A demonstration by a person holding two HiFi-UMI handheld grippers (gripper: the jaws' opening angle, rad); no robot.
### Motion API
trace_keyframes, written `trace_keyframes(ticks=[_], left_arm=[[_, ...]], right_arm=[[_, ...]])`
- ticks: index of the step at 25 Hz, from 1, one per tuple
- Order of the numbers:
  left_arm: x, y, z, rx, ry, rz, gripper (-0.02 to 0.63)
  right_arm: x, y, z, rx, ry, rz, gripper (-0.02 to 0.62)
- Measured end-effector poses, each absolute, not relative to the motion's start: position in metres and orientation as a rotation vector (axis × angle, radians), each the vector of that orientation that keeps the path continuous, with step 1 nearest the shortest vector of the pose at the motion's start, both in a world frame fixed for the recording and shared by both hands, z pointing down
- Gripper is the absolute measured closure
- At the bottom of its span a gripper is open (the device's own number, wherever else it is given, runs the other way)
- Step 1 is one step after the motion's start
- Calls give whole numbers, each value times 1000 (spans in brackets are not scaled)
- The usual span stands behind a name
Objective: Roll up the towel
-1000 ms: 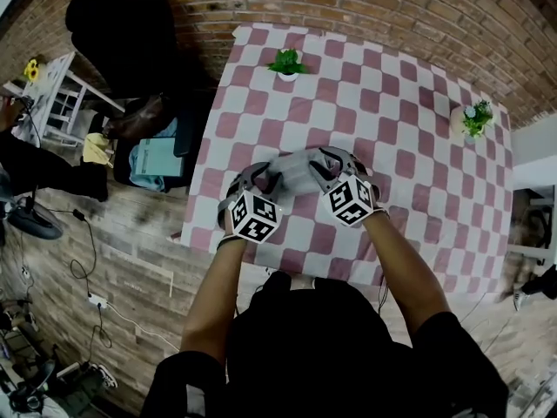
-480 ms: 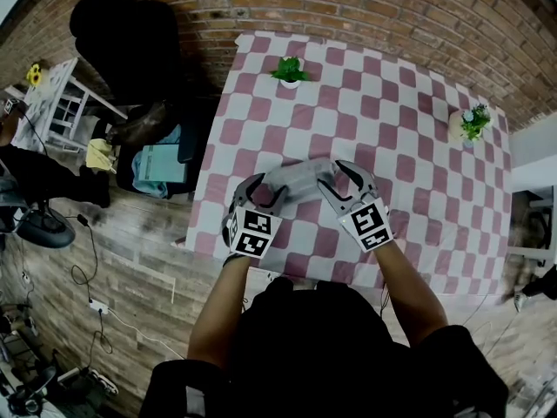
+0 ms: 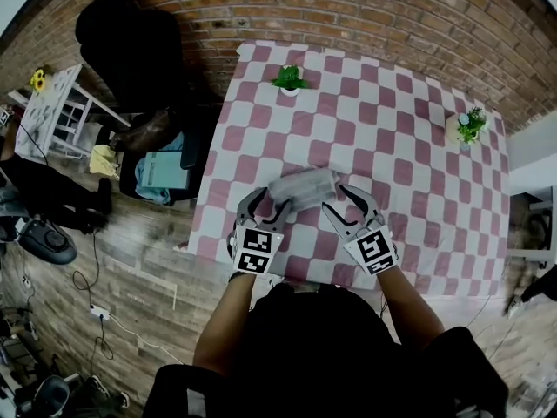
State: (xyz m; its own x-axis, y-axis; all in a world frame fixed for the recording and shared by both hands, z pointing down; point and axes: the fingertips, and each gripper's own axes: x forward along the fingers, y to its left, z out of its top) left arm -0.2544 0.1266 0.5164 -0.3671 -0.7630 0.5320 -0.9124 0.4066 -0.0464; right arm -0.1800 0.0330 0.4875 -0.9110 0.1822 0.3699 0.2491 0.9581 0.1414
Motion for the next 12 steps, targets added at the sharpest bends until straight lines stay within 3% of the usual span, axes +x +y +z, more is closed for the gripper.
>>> trace_keyframes(ticks=[7, 12], left_arm=[[-239, 126, 542, 1377, -2209, 495, 417], [-280, 112, 554, 1244, -2284, 589, 428]], right_arm=[[-169, 46, 506, -348, -2708, -252, 403], [-164, 55, 512, -360, -2684, -278, 405]])
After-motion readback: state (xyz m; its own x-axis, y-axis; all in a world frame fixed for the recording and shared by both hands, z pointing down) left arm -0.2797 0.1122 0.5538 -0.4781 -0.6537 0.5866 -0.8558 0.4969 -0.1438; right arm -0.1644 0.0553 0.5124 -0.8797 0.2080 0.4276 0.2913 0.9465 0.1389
